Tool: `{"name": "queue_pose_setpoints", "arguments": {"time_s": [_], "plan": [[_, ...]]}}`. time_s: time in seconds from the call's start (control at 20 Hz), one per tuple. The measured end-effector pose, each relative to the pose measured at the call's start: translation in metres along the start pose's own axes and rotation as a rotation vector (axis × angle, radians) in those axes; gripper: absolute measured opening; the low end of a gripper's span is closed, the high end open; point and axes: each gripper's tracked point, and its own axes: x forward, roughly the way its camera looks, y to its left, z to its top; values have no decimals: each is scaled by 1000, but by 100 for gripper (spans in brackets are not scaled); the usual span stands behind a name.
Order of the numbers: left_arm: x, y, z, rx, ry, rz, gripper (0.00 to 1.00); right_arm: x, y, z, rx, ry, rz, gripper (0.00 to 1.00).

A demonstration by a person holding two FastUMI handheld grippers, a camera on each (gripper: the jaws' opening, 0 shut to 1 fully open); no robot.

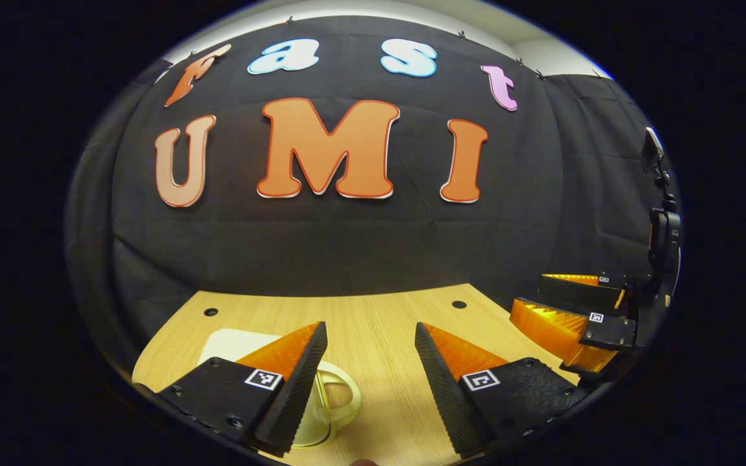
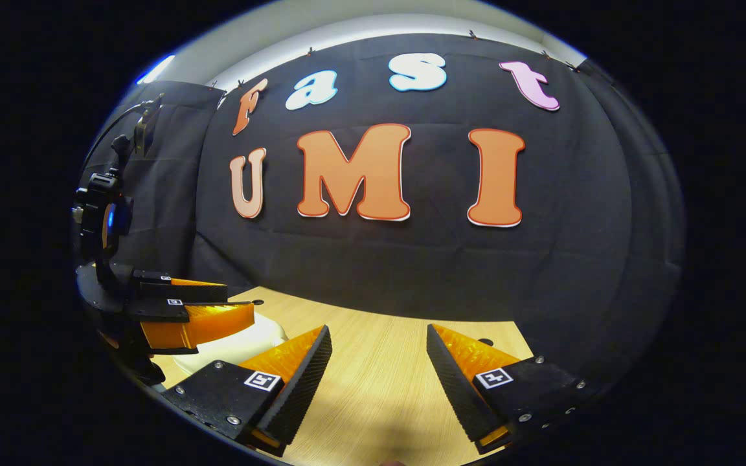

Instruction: First open the suitcase, pack the skin care products into it, and then close the suitcase.

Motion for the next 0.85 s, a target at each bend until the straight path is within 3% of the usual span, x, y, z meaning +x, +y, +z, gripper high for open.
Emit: {"name": "queue_pose_setpoints", "arguments": {"time_s": [0.1,0.2,0.45,0.85], "plan": [[-9,4,8,-13,-42,47,86,-3,-2,9,-7,-32,-6,94],[-19,10,24,-4,-102,98,94,-4,-3,17,-4,-64,-10,93],[-33,24,52,8,-220,186,97,-6,-2,32,-4,-120,-8,93],[-49,19,69,124,-304,209,96,-14,8,37,-43,-144,15,93]]}}
